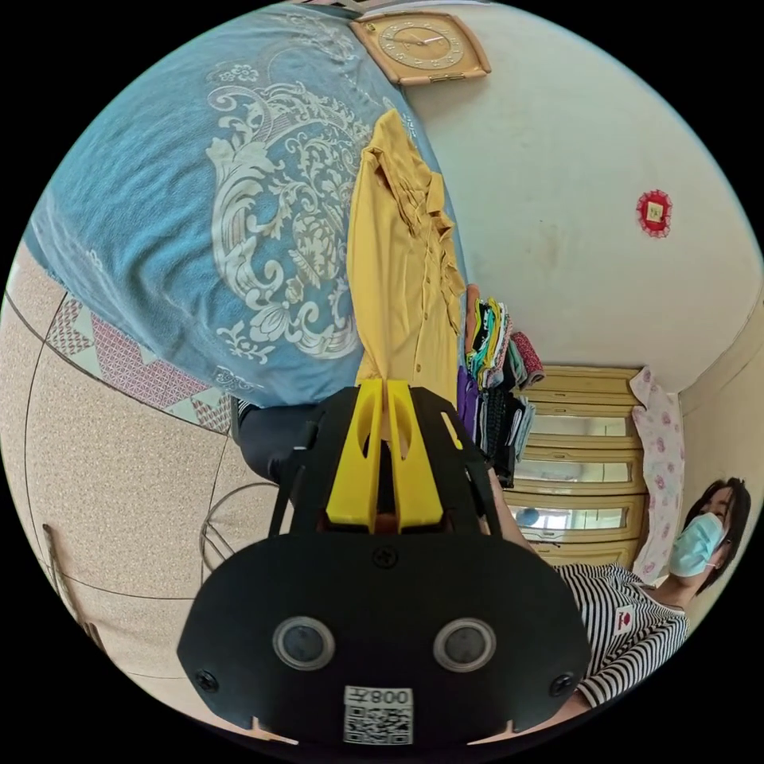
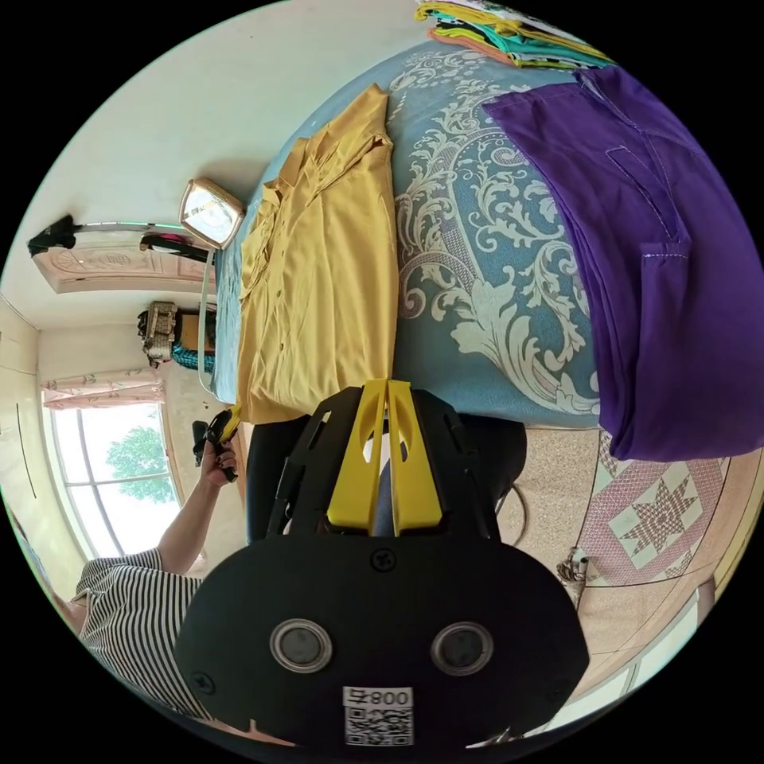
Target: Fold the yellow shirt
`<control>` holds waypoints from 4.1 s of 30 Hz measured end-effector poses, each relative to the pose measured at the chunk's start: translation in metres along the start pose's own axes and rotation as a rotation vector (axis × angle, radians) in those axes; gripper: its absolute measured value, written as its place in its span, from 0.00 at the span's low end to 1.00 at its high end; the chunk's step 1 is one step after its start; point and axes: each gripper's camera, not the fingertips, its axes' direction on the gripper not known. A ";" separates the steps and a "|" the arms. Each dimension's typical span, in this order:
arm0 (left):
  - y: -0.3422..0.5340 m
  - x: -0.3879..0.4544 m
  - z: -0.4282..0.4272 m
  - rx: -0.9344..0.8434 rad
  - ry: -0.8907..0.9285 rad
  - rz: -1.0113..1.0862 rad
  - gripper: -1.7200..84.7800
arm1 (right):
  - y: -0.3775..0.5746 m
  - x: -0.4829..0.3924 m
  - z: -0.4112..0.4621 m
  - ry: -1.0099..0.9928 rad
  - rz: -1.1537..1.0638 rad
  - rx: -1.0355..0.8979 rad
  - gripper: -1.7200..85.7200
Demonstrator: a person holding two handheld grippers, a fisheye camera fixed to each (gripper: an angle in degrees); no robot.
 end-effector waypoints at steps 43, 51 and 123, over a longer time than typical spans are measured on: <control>0.192 0.049 -0.045 -0.011 0.235 0.132 0.03 | 0.142 -0.071 -0.098 -0.178 -0.188 0.089 0.02; 0.143 0.071 -0.037 0.040 0.292 0.141 0.02 | 0.076 -0.091 -0.100 -0.187 -0.239 0.110 0.02; -0.068 0.100 0.064 -0.038 -0.210 0.127 0.02 | -0.189 0.051 0.036 0.164 -0.240 -0.127 0.02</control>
